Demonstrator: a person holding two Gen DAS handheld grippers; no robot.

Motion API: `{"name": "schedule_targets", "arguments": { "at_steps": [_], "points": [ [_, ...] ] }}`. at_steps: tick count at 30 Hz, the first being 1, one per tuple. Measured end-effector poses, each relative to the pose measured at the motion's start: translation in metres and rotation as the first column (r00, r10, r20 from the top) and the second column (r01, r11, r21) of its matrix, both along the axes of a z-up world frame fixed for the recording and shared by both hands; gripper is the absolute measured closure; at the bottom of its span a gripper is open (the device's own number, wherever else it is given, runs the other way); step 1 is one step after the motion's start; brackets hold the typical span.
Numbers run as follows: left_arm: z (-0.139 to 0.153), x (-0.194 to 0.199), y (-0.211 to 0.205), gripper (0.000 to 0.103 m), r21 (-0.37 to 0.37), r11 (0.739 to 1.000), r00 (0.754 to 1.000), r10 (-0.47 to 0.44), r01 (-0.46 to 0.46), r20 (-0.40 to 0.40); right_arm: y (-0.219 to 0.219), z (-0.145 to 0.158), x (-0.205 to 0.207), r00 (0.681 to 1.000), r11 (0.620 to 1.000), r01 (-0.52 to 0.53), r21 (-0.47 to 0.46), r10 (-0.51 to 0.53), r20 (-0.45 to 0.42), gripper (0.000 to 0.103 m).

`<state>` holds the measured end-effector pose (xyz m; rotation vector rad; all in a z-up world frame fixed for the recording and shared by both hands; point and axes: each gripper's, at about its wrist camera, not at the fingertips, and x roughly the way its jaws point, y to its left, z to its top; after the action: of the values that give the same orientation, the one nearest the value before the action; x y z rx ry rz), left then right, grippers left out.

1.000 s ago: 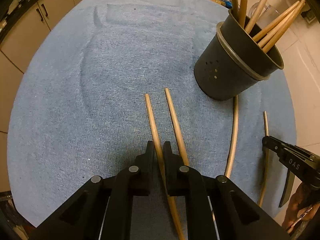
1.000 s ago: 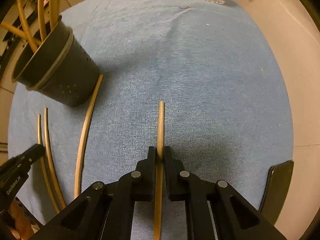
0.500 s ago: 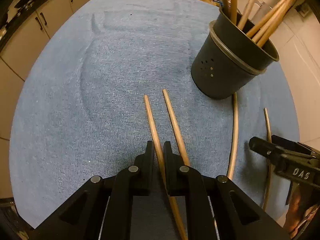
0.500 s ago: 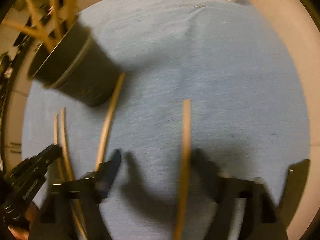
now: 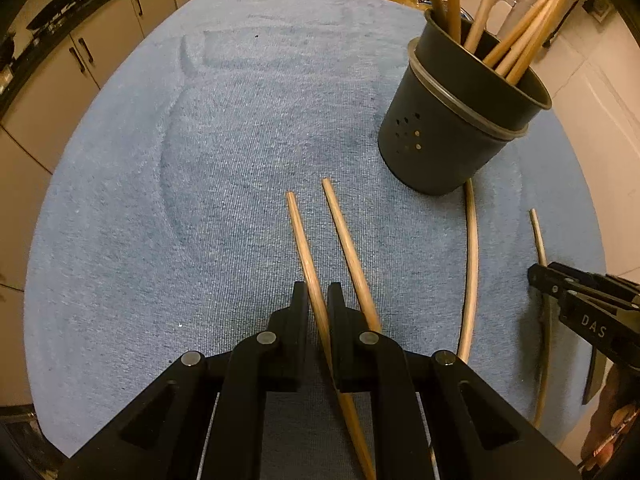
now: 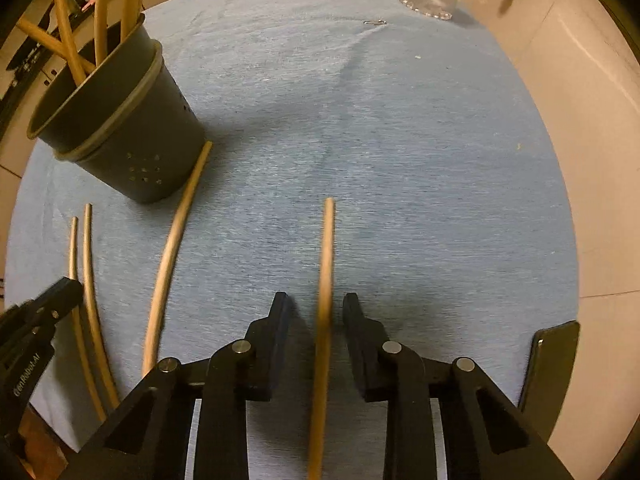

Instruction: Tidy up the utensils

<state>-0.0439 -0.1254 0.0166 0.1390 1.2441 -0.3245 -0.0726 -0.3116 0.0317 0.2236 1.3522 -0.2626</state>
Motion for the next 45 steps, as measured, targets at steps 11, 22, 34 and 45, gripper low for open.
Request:
{"name": "schedule_targets", "arguments": {
  "at_steps": [11,22,34,45],
  "points": [
    [0.0,-0.021,-0.01,0.093,0.049,0.999,0.993,-0.021,0.015,0.112,-0.01,0.005,-0.055,0.992,1.0,0.02,-0.016,-0.018,0.126,0.076],
    [0.001,-0.052,-0.023,0.094,0.058,0.998,0.974,-0.012,-0.001,0.227,-0.005,-0.001,-0.087,0.977,0.999,0.016,-0.048,-0.006,0.213,0.097],
    [0.035,-0.054,-0.017,0.097,-0.051,0.998,0.965,0.039,-0.027,0.259,-0.015,0.029,-0.105,0.95,0.999,0.039,0.009,-0.04,0.31,0.098],
    [0.106,-0.056,-0.008,0.097,-0.155,0.988,0.928,0.073,-0.017,0.365,-0.021,0.095,-0.113,0.885,0.996,0.049,0.07,-0.076,0.46,0.098]
  ]
}}
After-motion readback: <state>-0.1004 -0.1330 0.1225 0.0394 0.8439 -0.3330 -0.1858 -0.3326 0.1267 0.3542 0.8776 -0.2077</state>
